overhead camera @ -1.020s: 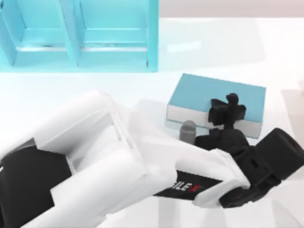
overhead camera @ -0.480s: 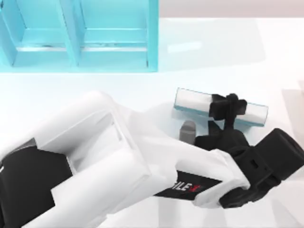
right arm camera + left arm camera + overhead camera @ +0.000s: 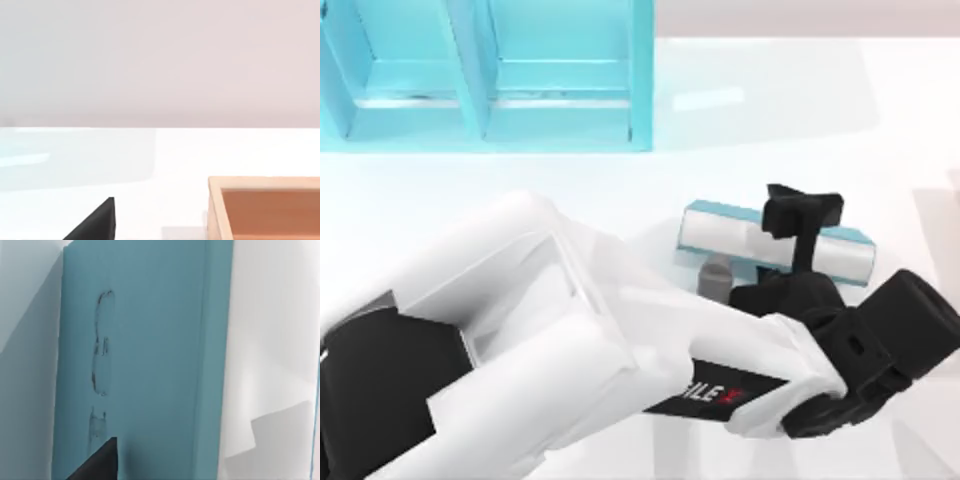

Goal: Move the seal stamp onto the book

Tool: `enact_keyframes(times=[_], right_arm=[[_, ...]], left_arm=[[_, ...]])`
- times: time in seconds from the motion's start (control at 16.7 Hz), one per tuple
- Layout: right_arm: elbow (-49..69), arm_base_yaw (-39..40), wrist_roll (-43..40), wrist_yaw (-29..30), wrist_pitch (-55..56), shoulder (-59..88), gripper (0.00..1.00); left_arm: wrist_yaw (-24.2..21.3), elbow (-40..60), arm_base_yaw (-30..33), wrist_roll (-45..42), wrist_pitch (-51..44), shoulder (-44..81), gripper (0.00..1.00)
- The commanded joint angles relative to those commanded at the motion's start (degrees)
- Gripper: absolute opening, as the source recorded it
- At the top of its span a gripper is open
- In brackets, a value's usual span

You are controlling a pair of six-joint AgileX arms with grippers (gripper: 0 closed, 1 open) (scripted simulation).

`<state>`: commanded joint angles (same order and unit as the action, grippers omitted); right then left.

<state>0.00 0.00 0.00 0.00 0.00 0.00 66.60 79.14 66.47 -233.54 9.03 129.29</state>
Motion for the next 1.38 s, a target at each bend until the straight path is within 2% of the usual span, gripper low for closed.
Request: enact_keyframes(times=[0.24, 0.42, 0.6, 1.02, 1.2, 1.38], right_arm=[[0.0, 0.0, 0.0, 0.0, 0.0, 0.0, 1.00], [0.0, 0.0, 0.0, 0.0, 0.0, 0.0, 1.00], [0.0, 0.0, 0.0, 0.0, 0.0, 0.0, 1.00], [0.0, 0.0, 0.0, 0.0, 0.0, 0.0, 1.00], [0.0, 0.0, 0.0, 0.0, 0.0, 0.0, 1.00], [0.0, 0.0, 0.0, 0.0, 0.0, 0.0, 1.00]], left_arm=[[0.1, 0.0, 0.3, 0.7, -0.8, 0.1, 1.00], [1.1, 0.3, 1.9, 5.9, -6.4, 0.3, 1.00], [2.6, 1.4, 4.9, 16.0, -17.3, 0.5, 1.00], [5.9, 6.0, 14.7, 47.6, -53.1, 0.2, 1.00], [7.1, 7.7, 18.0, 56.3, -62.1, 0.0, 1.00], [7.7, 8.5, 19.6, 59.7, -65.6, 0.0, 1.00]])
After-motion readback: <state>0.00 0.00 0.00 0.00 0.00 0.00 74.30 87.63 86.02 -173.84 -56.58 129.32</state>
